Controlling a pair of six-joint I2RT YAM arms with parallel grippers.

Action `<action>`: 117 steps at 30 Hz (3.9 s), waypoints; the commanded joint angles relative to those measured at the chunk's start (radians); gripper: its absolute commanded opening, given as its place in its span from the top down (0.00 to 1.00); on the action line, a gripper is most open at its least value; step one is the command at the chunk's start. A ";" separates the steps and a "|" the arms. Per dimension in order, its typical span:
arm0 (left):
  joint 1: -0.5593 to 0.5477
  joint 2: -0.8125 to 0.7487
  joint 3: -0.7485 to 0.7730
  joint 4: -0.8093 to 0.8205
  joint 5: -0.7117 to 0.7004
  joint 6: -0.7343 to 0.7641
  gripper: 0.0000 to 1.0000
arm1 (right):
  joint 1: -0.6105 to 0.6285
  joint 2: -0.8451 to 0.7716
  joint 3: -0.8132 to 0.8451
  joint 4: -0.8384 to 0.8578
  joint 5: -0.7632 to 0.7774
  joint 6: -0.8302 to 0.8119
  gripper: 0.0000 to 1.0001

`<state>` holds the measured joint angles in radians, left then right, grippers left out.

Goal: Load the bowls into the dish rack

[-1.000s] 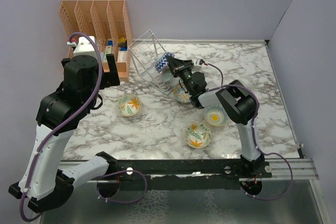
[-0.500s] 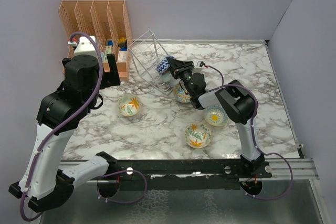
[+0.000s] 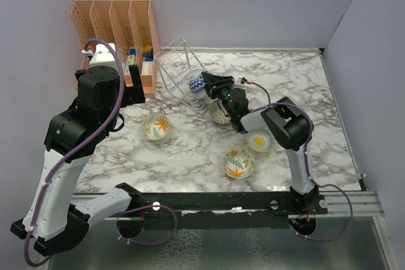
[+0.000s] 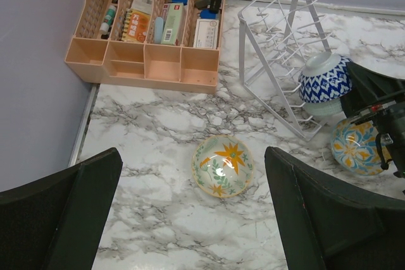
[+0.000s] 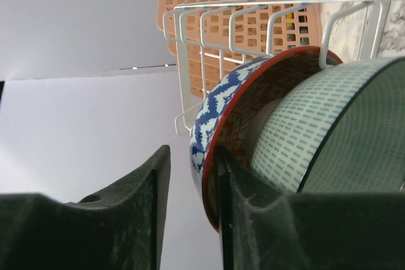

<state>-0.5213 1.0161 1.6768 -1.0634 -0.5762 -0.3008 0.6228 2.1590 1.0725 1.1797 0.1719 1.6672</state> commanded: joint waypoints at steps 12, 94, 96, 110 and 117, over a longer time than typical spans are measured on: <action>-0.006 0.007 -0.002 0.037 0.022 0.002 0.01 | 0.001 -0.188 -0.100 -0.207 0.065 0.051 0.57; -0.005 -0.012 -0.070 0.157 -0.004 -0.029 0.01 | -0.022 -0.678 0.232 -2.049 0.168 -0.941 0.99; -0.006 -0.013 -0.067 0.159 -0.004 -0.022 0.01 | -0.029 -0.678 0.313 -2.018 0.139 -0.960 0.99; -0.005 0.002 0.011 0.130 -0.007 0.016 0.01 | -0.044 -0.595 0.384 -0.992 -0.300 -0.743 0.99; -0.005 0.014 0.046 0.098 -0.011 0.024 0.01 | -0.047 -0.401 0.396 -0.550 -0.345 -0.534 0.99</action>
<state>-0.5213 1.0256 1.6882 -0.9405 -0.5697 -0.2955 0.5804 1.6730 1.4677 0.2253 -0.1112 0.9665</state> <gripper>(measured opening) 0.991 0.055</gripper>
